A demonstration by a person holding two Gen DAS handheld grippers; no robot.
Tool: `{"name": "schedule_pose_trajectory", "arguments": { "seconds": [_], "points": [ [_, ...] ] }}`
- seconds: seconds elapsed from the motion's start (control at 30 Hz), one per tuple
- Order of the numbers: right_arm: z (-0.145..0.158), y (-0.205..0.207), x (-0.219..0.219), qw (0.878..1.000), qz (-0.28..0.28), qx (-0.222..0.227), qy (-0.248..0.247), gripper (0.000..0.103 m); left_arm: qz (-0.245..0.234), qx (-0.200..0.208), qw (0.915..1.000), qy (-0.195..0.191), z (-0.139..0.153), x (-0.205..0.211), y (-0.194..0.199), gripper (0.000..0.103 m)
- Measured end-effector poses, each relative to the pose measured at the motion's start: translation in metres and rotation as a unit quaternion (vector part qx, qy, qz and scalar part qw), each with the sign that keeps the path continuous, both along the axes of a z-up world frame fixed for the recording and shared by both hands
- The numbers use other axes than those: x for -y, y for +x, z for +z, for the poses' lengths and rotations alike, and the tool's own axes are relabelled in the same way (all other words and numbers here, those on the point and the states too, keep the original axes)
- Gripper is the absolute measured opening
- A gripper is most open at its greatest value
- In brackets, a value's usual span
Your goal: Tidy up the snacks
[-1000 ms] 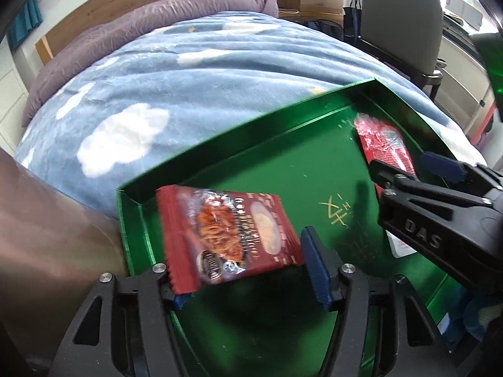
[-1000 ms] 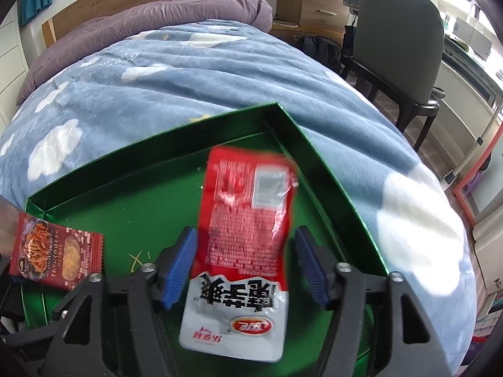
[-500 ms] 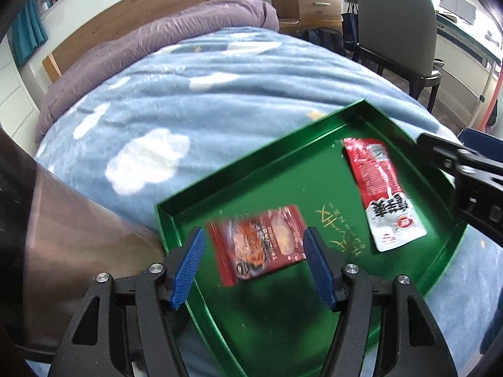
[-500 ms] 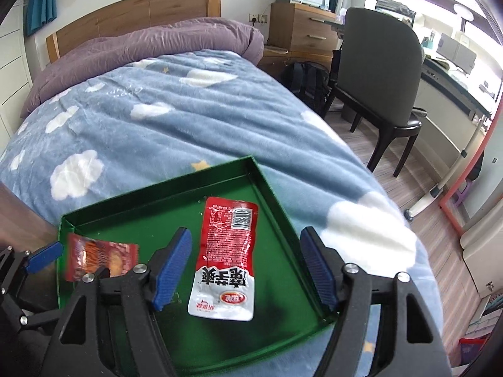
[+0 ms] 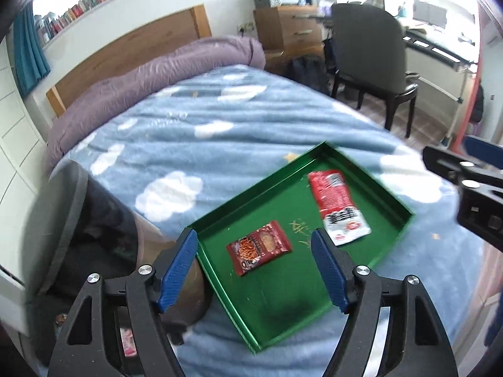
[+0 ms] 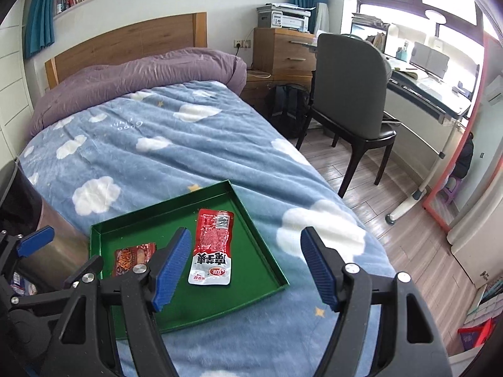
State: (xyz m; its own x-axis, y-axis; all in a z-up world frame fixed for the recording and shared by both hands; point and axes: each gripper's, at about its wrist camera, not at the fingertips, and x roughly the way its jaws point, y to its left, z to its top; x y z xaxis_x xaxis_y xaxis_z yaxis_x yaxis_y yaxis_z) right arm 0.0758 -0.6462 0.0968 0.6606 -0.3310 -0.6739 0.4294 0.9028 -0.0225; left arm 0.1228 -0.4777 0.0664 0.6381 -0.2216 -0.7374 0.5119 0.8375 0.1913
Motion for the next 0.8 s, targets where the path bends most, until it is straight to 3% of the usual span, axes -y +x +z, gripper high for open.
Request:
{"name": "schedule_pose_trajectory", "arguments": {
  "seconds": [0.23,0.47,0.8],
  "points": [
    [0.053,-0.053,-0.029,0.999,-0.005,0.049,-0.002,0.103,-0.015,0.044,0.9985,-0.028,0.06,-0.051,-0.054,0.07],
    [0.105,-0.104,-0.079,0.995,0.02,0.099,-0.009,0.103,0.019,0.08,0.9955,-0.047,0.103,-0.137,-0.089,0.07],
    [0.149,-0.148,-0.164,0.986,0.071,0.151,-0.017,0.103,0.103,0.113,0.9865,-0.06,0.124,-0.271,-0.108,0.07]
  ]
}}
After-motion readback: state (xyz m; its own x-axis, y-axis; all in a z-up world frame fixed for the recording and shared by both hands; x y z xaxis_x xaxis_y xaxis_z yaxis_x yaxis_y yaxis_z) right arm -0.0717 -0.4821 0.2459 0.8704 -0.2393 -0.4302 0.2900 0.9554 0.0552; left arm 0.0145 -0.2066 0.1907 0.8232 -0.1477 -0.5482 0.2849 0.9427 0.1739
